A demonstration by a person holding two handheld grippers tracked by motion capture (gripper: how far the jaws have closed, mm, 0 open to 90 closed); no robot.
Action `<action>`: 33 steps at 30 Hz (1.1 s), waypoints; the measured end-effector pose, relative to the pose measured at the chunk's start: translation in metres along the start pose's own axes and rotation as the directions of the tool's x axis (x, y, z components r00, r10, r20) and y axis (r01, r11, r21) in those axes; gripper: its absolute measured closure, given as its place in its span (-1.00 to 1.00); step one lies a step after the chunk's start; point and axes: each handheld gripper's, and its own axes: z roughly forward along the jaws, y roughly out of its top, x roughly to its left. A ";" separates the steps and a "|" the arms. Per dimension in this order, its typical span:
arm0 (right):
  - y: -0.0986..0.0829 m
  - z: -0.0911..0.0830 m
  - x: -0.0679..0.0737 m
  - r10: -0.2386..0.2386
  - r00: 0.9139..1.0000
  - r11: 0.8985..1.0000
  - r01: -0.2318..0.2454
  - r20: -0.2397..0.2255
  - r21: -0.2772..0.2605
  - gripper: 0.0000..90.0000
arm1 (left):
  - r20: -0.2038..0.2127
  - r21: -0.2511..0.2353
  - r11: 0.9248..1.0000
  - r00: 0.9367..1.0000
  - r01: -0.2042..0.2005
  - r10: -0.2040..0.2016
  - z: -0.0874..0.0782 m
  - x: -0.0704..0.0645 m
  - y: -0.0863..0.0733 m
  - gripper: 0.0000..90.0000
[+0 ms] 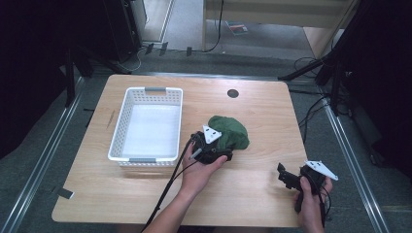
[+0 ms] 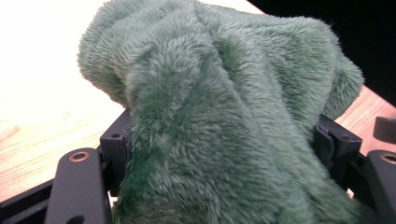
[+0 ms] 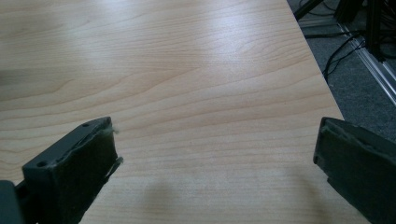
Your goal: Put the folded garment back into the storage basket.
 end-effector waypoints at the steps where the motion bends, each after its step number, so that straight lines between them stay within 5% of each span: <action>1: 0.000 0.000 0.000 0.000 1.000 1.000 0.000 0.000 0.000 -1.00 | -0.003 -0.006 1.000 1.000 0.003 -0.003 -0.002 0.001 0.001 -0.40; 33: 0.000 0.000 0.000 -0.006 1.000 1.000 0.006 0.003 0.001 -1.00 | -0.035 -0.083 0.996 0.999 0.024 -0.027 -0.040 0.031 0.026 -0.39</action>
